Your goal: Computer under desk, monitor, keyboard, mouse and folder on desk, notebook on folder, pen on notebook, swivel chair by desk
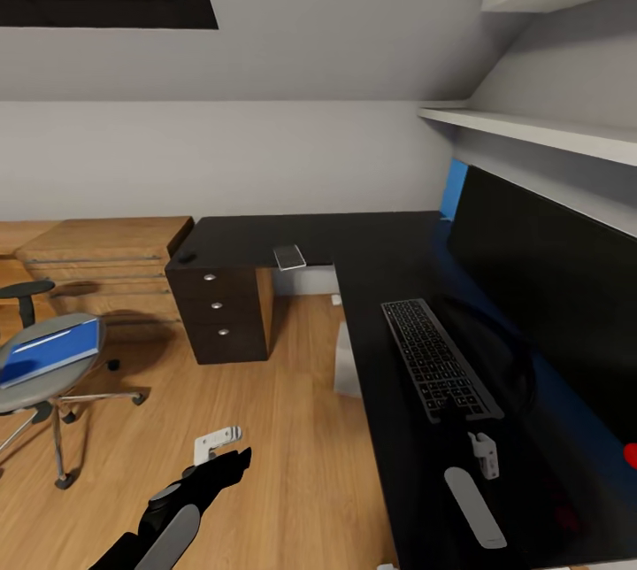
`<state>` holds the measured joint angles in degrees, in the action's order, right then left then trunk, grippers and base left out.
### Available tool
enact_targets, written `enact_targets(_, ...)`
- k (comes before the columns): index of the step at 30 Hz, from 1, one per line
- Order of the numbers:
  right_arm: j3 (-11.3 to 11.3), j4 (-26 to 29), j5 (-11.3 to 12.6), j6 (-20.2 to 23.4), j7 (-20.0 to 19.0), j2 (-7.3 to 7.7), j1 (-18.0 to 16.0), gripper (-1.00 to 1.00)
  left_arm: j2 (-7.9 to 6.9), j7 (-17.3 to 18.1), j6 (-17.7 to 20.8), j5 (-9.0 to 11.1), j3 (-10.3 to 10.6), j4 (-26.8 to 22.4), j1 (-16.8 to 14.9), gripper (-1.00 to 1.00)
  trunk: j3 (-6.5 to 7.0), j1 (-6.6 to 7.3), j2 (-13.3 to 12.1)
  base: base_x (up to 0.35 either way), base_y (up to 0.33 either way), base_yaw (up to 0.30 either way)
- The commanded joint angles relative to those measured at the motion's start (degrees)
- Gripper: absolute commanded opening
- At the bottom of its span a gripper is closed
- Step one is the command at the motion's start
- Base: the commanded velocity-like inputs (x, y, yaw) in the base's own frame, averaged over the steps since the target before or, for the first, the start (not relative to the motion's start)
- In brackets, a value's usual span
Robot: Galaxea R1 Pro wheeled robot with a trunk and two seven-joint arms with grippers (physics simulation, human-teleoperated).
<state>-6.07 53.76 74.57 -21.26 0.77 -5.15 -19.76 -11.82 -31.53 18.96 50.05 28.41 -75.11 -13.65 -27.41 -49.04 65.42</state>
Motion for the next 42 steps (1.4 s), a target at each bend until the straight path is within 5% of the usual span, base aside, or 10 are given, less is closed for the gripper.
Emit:
enact_targets(1, -0.1, -0.8, 1.5, -0.2, 2.0, -0.03, 0.0, -1.00, -0.05, -0.5, 0.0, 0.4, 0.2, -0.1, -0.1, 1.00, -0.07, -0.03, 0.0, 0.267, 0.001, 0.000)
enact_targets(23, 0.0, -0.7, 1.1, -0.2, 4.2, 0.14, -0.1, -1.00, -0.05, -0.4, 0.1, 0.4, 0.2, -0.2, -0.1, 1.00, -0.07, -0.03, 0.0, 0.034, 0.000, 0.000)
enact_targets(24, 0.0, -0.7, 1.1, -0.2, 4.6, 0.16, -0.1, 1.00, -0.06, -0.4, 0.1, 0.4, 0.2, -0.2, -0.1, 1.00, -0.07, -0.03, 0.0, 0.000, 0.000, 0.000)
enact_targets(42, 0.0, -0.5, 1.0, -0.3, 6.4, 0.40, -0.1, 1.00, -0.04, -0.4, 0.1, 0.5, 0.2, -0.1, -0.1, 1.00, -0.07, -0.03, 0.0, -0.101, 0.000, 0.000)
